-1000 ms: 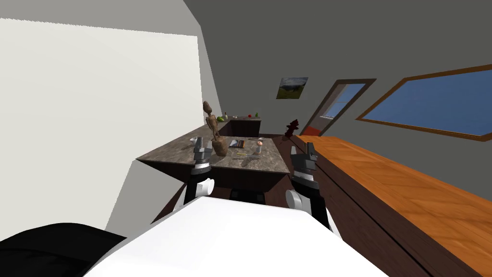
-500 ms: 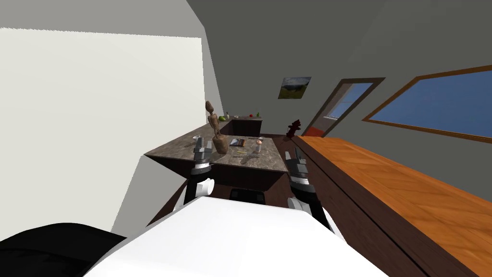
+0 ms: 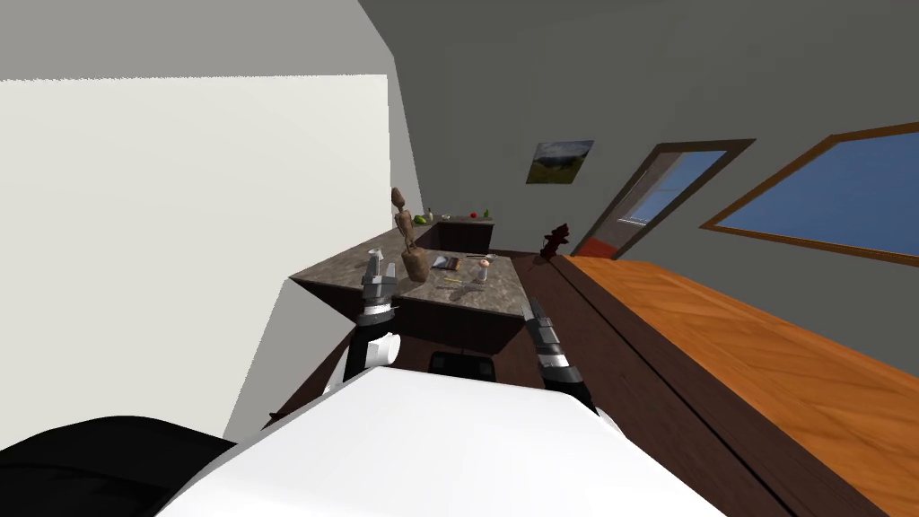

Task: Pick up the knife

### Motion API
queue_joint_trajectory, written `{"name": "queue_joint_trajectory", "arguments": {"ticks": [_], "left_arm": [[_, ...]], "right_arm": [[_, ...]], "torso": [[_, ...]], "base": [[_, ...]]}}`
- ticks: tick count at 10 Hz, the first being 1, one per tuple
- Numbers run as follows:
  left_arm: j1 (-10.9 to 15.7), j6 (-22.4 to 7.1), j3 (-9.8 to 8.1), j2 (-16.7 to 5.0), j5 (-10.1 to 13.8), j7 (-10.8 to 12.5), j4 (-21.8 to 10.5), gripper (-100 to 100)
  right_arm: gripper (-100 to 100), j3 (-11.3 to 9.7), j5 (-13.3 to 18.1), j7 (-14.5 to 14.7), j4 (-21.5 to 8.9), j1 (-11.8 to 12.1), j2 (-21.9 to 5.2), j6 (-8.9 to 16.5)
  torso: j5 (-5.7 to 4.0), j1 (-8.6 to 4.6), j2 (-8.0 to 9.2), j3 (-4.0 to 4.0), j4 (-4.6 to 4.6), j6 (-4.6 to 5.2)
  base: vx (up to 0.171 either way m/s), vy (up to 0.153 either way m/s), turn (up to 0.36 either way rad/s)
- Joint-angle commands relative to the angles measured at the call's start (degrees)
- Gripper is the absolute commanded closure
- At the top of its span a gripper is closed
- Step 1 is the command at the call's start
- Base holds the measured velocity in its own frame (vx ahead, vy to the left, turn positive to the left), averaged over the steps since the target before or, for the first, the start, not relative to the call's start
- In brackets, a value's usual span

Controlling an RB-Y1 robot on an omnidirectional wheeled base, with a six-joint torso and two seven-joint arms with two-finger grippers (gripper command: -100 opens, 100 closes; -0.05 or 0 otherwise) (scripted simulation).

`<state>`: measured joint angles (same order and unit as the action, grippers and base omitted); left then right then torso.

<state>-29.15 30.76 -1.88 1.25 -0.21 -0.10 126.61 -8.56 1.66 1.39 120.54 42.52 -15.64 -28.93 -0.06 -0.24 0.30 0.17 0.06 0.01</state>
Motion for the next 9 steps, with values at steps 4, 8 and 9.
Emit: {"name": "queue_joint_trajectory", "arguments": {"ticks": [4,8,9], "left_arm": [[-0.01,0.00,0.00,0.00,0.00,0.00,0.00,0],[0.00,0.00,0.00,0.00,0.00,0.00,0.00,0],[0.00,0.00,0.00,0.00,0.00,0.00,0.00,0]], "right_arm": [[-100,-3.71,1.69,2.63,-5.93,4.56,-6.61,-0.73],[-100,-6.40,2.82,4.64,-9.95,8.84,-11.97,-2.15],[-100,-6.40,2.82,4.64,-10.87,8.84,-12.24,-2.15]], "torso": [[0.02,0.08,-0.10,-0.05,-0.01,0.00],[0.02,0.11,-0.03,0.00,0.01,0.00],[0.03,0.12,-0.06,-0.02,0.00,-0.02]], "base": [[-0.061,-0.028,0.151],[-0.072,-0.028,0.147],[-0.065,0.008,0.216]]}}
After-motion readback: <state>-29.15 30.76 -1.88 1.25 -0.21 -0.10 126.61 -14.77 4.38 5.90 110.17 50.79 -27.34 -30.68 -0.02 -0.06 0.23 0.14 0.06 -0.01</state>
